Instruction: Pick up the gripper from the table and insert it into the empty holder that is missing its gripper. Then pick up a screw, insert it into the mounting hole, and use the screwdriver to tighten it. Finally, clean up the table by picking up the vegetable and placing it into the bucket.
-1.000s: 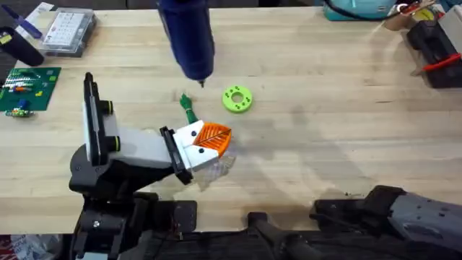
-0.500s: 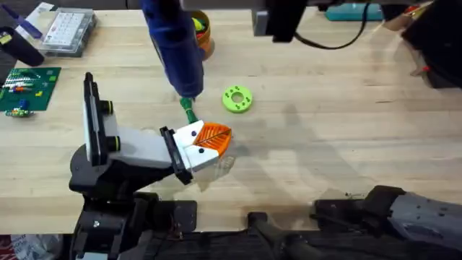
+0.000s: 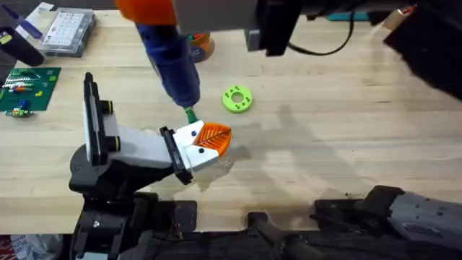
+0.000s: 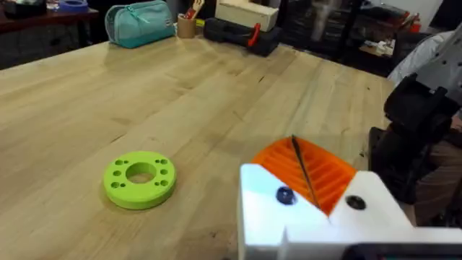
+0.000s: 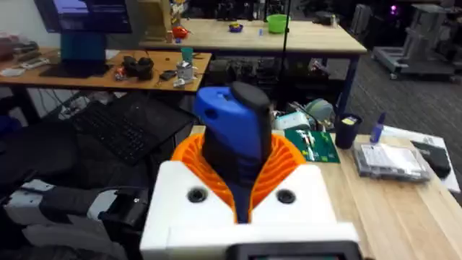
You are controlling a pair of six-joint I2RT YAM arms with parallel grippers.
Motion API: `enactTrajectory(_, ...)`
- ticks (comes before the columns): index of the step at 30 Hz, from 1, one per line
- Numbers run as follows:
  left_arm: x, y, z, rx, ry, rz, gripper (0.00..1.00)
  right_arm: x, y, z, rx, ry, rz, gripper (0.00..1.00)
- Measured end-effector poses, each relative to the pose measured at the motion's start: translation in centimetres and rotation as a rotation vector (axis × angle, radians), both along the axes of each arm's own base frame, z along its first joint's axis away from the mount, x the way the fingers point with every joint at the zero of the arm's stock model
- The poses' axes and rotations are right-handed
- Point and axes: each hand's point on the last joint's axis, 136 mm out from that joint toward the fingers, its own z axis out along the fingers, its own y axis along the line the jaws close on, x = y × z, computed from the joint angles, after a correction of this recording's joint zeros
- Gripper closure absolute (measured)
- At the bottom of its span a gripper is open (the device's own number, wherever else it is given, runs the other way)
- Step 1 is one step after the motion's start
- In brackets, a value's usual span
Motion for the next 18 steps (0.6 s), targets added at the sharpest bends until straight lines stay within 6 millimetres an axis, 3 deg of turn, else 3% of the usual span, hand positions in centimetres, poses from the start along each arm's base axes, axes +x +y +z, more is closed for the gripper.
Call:
enactTrajectory(7, 0.0, 0.0, 0.0, 0.000, 0.000, 0.000, 0.986, -0.5, 0.5, -1.4, -0.005, 0.002, 0.026, 0.946)
enactTrajectory(18, 0.0, 0.0, 0.0, 0.000, 0.000, 0.000, 0.986, 0.5, 1.6, -3.3, -0.041, 0.039, 0.026, 0.947)
